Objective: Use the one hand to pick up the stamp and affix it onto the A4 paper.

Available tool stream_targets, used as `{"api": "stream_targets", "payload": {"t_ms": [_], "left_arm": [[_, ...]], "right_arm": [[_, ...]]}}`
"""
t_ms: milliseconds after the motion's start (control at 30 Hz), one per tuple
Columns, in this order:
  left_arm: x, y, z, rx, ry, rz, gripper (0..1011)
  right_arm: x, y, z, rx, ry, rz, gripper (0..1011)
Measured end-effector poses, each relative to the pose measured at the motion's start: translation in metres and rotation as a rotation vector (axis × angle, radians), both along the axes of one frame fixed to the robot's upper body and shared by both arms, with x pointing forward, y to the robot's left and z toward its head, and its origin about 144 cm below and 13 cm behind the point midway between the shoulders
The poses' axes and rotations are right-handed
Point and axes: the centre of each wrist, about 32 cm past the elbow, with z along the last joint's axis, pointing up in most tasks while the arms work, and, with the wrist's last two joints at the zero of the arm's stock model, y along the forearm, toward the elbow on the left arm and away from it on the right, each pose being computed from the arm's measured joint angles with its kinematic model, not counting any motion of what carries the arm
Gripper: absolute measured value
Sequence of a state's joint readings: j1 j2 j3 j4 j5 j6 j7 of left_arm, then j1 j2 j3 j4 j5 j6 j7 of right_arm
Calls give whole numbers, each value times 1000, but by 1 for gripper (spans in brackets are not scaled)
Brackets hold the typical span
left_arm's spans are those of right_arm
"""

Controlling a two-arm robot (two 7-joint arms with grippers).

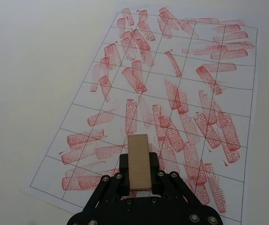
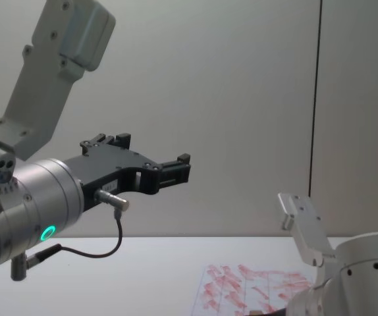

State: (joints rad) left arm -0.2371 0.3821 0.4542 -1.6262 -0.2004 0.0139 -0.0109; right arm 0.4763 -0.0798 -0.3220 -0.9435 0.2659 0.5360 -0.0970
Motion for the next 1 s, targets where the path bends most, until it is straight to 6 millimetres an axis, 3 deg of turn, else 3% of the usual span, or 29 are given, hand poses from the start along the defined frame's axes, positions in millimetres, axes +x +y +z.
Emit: {"api": "stream_targets", "payload": {"t_ms": [633,833,1000], "left_arm": [[0,0,0,0,0,0,993],[0,0,0,0,0,0,993],[0,0,0,0,0,0,993]], "right_arm": [[1,-3,4,-16,-31,-11,220],[-1,-8,12,-14,-76,-25,220],[-1,-12,31,7,-153,-36,219]]}}
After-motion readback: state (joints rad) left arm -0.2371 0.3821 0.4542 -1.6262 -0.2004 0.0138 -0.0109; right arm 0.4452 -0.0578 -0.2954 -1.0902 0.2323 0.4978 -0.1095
